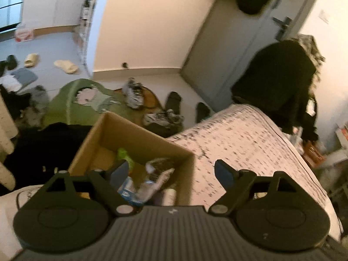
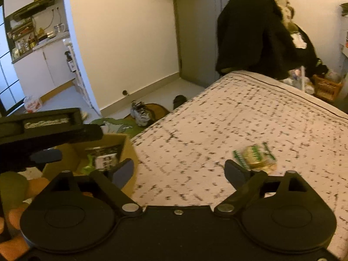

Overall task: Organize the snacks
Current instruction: 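Move both open tools back over the bed toward the green-wrapped snacks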

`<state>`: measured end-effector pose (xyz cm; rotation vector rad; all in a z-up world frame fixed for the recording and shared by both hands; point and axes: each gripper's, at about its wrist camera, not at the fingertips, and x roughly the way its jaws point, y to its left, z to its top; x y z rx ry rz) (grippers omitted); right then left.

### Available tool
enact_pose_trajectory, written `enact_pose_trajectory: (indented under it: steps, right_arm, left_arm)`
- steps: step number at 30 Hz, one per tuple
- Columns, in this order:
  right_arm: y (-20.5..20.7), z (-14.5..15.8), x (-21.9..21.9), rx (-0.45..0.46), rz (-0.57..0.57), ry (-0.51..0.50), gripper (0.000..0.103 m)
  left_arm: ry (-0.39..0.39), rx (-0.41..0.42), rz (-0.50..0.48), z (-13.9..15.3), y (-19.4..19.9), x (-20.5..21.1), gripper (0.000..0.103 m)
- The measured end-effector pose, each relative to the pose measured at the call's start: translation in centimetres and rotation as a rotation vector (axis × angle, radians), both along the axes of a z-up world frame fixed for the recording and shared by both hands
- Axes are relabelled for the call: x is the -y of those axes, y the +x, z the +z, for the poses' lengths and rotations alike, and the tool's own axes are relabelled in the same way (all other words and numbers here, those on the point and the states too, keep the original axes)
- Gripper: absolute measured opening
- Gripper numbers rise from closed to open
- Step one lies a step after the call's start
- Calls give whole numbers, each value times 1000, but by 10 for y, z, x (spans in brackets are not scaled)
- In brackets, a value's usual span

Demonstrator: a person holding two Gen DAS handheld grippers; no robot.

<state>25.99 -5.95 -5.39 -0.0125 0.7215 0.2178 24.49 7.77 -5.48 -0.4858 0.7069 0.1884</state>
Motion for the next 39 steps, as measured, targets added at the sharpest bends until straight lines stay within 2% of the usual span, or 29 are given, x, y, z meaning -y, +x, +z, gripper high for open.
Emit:
enact_pose_trajectory:
  steps: [2, 8, 10, 12, 17, 20, 24, 27, 30, 33, 39]
  right_arm:
    - [1, -1, 11, 1, -13, -17, 95]
    - [6, -10, 42, -25, -82, -67, 96]
    - [7, -9, 51, -23, -88, -74, 100]
    - [7, -8, 56, -11, -93, -84, 103]
    - [9, -9, 78, -9, -117, -124, 103]
    - [12, -11, 95, -20, -143, -133, 103]
    - [17, -11, 117, -32, -196, -94, 103]
    - [21, -12, 128, -35, -229, -68, 103]
    - [26, -14, 136, -37, -231, -59, 103]
    - [33, -17, 144, -46, -239, -52, 103]
    - [46, -28, 158, -97, -234, 11, 102]
  left_arm:
    - [5, 16, -17, 2, -2, 6, 90]
    - [6, 20, -66, -3, 1, 23, 92]
    - [0, 14, -96, -5, 3, 30, 93]
    - [-7, 13, -129, -7, 5, 38, 98]
    - [37, 22, -183, -9, 3, 57, 101]
    - [19, 22, -204, -11, 8, 63, 103]
    - [69, 37, -221, -11, 13, 75, 103]
    - [62, 20, -252, -15, 19, 85, 103]
    - [59, 9, -265, -16, 24, 97, 103]
    - [103, 30, -271, -11, 26, 110, 103]
    - [105, 19, -314, -7, 46, 128, 102]
